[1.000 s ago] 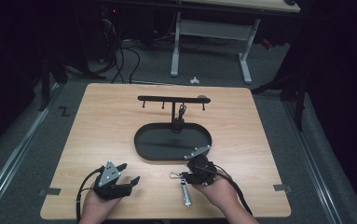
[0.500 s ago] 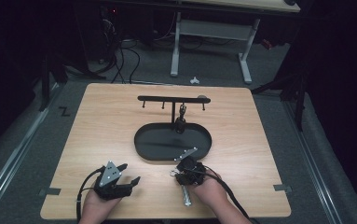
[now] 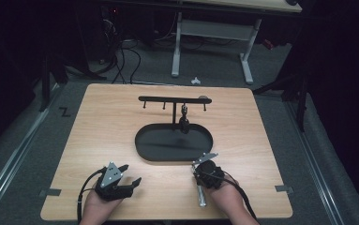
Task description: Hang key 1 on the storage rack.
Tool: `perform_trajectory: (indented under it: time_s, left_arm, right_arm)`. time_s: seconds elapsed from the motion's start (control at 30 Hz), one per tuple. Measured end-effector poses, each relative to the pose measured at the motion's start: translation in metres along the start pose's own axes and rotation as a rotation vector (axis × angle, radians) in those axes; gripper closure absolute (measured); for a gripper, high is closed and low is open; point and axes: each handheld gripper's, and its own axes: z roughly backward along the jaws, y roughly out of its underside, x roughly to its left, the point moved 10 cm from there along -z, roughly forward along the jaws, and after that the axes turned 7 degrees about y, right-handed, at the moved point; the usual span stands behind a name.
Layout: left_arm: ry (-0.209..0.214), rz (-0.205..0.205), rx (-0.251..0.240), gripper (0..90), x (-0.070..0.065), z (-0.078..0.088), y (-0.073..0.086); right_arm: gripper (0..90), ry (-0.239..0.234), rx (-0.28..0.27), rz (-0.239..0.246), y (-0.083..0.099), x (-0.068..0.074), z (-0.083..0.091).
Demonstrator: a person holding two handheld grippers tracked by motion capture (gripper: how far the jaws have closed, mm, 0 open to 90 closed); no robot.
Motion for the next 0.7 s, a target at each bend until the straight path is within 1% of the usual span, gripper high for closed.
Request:
perform_trajectory:
  time_s: [0.03,0.1,0.17,0.2,0.23,0.3,0.53,0.67,0.7]
  left_arm:
    - [-0.001,-0.001,-0.002,29.9,0.0,0.0,0.0]
    - [0.0,-0.004,0.001,30.0,-0.001,-0.001,0.0]
    - [0.0,-0.004,0.002,30.0,-0.001,-0.001,0.0]
    - [0.0,-0.004,0.002,30.0,-0.001,-0.001,0.0]
    - [0.0,-0.004,0.002,30.1,-0.001,-0.001,0.0]
    - [0.0,-0.005,0.002,30.1,-0.001,-0.001,0.0]
    - [0.001,-0.007,0.004,30.2,-0.001,-0.001,0.001]
    - [0.004,-0.009,0.008,30.3,-0.002,-0.002,0.001]
    - [0.004,-0.01,0.008,30.3,-0.002,-0.002,0.001]
  right_arm:
    - [83.3,0.004,-0.001,-0.024,0.005,-0.008,0.001]
    - [83.3,0.008,-0.001,-0.046,0.01,-0.014,0.003]
    - [83.2,0.016,-0.005,-0.053,0.013,-0.019,0.004]
    - [83.2,0.016,-0.005,-0.053,0.013,-0.019,0.004]
    - [82.5,0.021,-0.014,-0.058,0.015,-0.021,0.005]
    - [81.4,0.022,-0.017,-0.067,0.016,-0.021,0.005]
    - [79.2,0.023,-0.017,-0.063,0.014,-0.02,0.004]
    - [75.0,0.028,-0.019,-0.065,0.012,-0.019,0.004]
    - [73.9,0.028,-0.02,-0.057,0.011,-0.019,0.004]
